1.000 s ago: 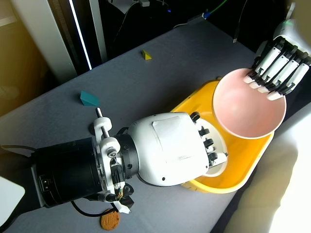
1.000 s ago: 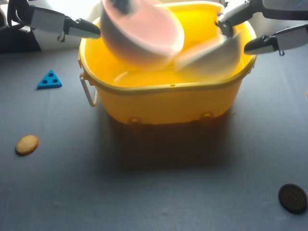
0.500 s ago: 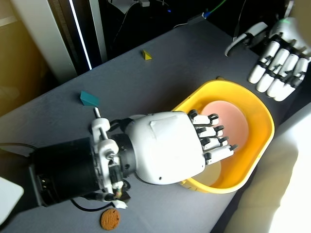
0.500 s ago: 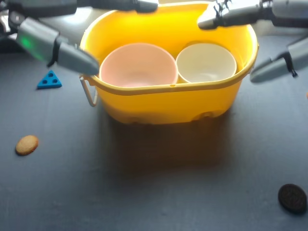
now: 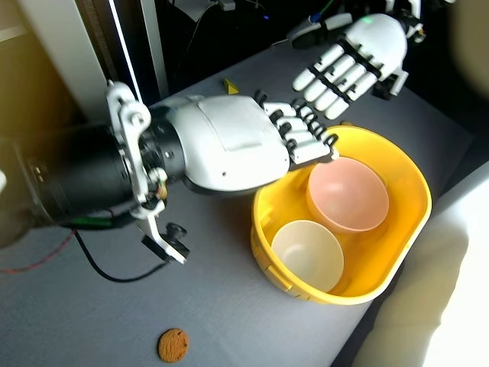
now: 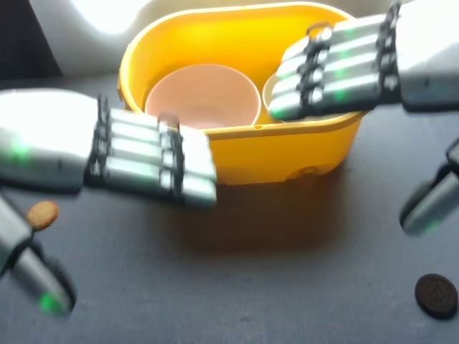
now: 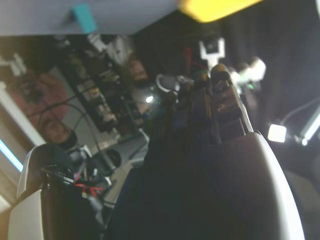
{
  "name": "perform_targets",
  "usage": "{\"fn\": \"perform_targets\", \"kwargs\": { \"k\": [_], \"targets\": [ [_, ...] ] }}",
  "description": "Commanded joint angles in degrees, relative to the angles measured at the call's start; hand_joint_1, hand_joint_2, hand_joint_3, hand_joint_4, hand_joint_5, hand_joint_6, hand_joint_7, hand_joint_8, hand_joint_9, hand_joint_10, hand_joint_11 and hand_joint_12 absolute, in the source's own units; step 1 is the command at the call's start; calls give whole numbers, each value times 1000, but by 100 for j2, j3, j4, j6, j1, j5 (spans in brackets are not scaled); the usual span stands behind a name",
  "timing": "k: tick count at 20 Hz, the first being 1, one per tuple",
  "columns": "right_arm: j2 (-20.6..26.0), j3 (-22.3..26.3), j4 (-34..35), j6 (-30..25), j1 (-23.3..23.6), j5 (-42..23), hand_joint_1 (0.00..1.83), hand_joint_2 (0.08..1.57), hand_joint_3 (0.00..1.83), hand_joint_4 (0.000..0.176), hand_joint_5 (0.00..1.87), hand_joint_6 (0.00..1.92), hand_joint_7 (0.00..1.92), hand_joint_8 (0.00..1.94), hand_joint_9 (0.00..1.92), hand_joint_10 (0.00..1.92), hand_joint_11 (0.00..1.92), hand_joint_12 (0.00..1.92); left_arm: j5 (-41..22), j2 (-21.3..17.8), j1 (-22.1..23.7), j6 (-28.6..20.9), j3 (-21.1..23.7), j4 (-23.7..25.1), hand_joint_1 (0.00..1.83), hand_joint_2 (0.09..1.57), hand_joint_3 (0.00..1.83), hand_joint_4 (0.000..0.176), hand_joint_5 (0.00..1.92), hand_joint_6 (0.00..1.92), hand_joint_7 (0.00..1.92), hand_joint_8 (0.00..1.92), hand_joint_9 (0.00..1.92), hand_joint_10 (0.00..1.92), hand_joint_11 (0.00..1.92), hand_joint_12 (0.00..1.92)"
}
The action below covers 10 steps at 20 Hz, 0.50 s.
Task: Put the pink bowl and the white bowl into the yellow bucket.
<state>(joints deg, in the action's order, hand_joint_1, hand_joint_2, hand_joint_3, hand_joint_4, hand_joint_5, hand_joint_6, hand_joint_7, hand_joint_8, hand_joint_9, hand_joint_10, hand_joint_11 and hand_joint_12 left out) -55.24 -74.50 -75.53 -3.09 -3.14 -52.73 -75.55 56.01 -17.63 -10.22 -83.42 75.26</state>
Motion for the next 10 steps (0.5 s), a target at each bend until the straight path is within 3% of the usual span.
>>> {"fn": "perform_targets", "kwargs": {
  "k": [1,4,6,10],
  "targets": [
    [124,80,577,-9,31,-217,132,786,0,0,50,4,77,2,68,2,0,186,-350,-166,-45,69,151,-541,104,955,0,0,0,0,0,0,0,0,0,0],
    [327,460,570,153,-34,-97,104,756,0,0,16,0,49,0,53,0,0,211,-246,-485,-155,361,790,-304,28,958,0,0,0,0,0,0,0,0,0,0],
    [471,758,507,292,-134,-74,120,735,0,0,0,0,5,0,6,0,0,39,-88,-617,-38,370,1147,-50,2,952,0,0,0,0,0,0,0,0,0,0],
    [714,1154,498,300,-392,-71,83,763,1,0,0,0,0,0,0,0,0,0,136,-701,49,385,1647,68,1,966,0,0,0,0,0,0,0,0,0,0]
  ]
}}
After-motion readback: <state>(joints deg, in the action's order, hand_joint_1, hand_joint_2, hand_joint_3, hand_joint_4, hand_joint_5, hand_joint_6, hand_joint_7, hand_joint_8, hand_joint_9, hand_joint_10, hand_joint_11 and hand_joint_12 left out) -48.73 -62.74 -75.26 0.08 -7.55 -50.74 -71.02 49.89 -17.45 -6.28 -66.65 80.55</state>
